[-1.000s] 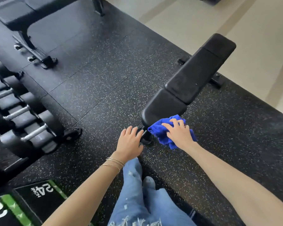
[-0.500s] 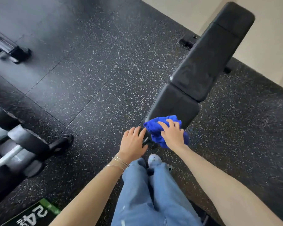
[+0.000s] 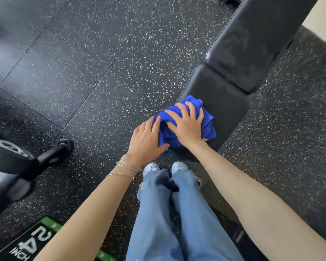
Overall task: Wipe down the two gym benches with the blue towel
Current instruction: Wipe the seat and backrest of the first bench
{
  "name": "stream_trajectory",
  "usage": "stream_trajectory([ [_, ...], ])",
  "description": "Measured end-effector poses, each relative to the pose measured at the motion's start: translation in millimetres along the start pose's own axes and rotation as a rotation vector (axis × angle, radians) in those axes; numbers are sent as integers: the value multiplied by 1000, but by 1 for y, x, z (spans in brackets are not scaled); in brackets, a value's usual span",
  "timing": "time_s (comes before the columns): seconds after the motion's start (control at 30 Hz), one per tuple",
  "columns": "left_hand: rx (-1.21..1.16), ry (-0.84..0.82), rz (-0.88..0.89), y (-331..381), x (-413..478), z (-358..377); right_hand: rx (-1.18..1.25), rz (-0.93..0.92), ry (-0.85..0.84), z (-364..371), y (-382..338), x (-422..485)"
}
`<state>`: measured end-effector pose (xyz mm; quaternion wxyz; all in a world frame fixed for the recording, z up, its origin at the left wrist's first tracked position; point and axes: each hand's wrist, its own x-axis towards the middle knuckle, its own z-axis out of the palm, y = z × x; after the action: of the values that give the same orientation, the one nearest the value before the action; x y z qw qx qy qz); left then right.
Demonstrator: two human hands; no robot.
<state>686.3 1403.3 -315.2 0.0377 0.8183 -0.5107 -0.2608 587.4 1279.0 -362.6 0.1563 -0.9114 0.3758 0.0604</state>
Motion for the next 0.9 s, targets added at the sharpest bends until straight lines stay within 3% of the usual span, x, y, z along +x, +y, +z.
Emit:
stream_trajectory([
  [0.17, 31, 15, 53, 8, 12, -6, 2, 118, -54, -16, 26, 68],
  [0.27, 43, 6, 74, 11, 16, -6, 24, 186, 21, -15, 49, 73],
  [0.53, 62, -124, 99, 11, 20, 3, 37, 496, 328, 6, 61, -41],
  [0.63, 40, -119, 101, 10, 20, 7, 22, 566, 331, 18, 35, -65],
  [0.73, 21, -101, 94, 10, 21, 9, 24, 545, 297, 19, 24, -38],
  [0.9, 62, -106, 129, 7, 29, 6, 25, 292, 273, 8, 53, 29],
])
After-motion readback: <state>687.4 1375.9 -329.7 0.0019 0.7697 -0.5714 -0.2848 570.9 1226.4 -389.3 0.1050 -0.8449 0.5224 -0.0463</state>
